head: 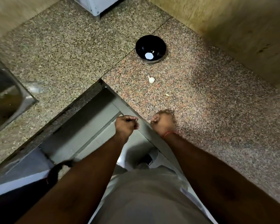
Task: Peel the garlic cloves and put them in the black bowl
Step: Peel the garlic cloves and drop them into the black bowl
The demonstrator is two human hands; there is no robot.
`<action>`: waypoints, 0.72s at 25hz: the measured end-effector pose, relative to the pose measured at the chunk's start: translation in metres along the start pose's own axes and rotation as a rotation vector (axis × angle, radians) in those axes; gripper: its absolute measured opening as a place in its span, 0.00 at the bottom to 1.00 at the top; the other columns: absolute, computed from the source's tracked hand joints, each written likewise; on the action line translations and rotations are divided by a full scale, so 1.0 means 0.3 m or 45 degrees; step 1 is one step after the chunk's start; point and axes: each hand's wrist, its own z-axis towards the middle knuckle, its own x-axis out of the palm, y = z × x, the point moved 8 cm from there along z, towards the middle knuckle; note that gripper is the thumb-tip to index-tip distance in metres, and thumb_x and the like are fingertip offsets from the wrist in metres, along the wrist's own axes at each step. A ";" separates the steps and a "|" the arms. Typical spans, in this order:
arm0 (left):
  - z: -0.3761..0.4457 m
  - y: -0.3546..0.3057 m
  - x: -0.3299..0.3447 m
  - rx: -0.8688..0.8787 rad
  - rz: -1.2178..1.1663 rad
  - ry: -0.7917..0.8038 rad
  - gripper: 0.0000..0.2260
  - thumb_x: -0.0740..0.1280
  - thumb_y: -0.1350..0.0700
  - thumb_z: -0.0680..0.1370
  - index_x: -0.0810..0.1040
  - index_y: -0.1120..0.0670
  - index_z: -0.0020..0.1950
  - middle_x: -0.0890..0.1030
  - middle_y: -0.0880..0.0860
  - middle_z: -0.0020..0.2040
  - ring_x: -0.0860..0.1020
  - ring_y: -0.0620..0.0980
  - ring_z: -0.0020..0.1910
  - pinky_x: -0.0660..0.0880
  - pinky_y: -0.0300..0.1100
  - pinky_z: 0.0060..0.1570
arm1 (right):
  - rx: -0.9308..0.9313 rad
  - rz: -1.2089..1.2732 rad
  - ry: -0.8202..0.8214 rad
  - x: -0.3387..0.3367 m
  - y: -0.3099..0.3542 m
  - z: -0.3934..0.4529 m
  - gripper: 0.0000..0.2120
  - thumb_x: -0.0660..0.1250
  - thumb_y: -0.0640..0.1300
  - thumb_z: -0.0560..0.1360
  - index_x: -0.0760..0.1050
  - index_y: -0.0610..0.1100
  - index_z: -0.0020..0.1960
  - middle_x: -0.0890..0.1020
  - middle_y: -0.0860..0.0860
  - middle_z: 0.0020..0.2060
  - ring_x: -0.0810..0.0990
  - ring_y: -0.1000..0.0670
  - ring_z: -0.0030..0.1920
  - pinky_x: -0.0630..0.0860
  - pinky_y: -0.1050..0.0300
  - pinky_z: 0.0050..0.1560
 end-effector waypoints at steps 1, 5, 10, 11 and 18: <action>-0.011 0.010 -0.036 -0.005 -0.031 -0.008 0.07 0.66 0.76 0.75 0.82 0.68 0.44 0.81 0.60 0.32 0.80 0.55 0.29 0.82 0.45 0.34 | 0.072 0.211 0.021 0.034 0.014 -0.015 0.04 0.72 0.36 0.72 0.83 0.44 0.41 0.85 0.50 0.38 0.84 0.49 0.40 0.83 0.54 0.45; -0.083 0.048 -0.225 -0.019 -0.166 -0.086 0.06 0.67 0.76 0.75 0.81 0.68 0.46 0.80 0.61 0.33 0.80 0.54 0.29 0.81 0.42 0.33 | 0.292 0.969 0.243 0.231 0.170 -0.114 0.07 0.71 0.27 0.74 0.80 0.36 0.49 0.84 0.44 0.40 0.83 0.49 0.36 0.84 0.55 0.37; -0.204 0.179 -0.649 -0.065 -0.425 -0.327 0.05 0.68 0.73 0.76 0.82 0.70 0.50 0.82 0.63 0.40 0.81 0.54 0.32 0.81 0.41 0.36 | 0.276 1.135 0.579 0.577 0.420 -0.264 0.07 0.72 0.27 0.73 0.80 0.35 0.49 0.85 0.42 0.39 0.83 0.48 0.36 0.84 0.54 0.40; -0.227 0.218 -0.728 -0.096 -0.484 -0.373 0.05 0.68 0.73 0.77 0.82 0.70 0.50 0.82 0.64 0.41 0.82 0.55 0.33 0.81 0.41 0.37 | 0.273 1.116 0.631 0.646 0.461 -0.294 0.07 0.72 0.27 0.73 0.81 0.35 0.49 0.84 0.41 0.40 0.83 0.47 0.36 0.84 0.54 0.40; -0.359 0.562 -1.261 -0.207 -0.811 -0.746 0.05 0.67 0.72 0.78 0.82 0.66 0.49 0.84 0.62 0.40 0.84 0.55 0.37 0.83 0.42 0.43 | 0.239 0.825 1.016 1.201 0.695 -0.514 0.07 0.72 0.28 0.75 0.81 0.31 0.53 0.83 0.38 0.43 0.84 0.46 0.38 0.85 0.53 0.43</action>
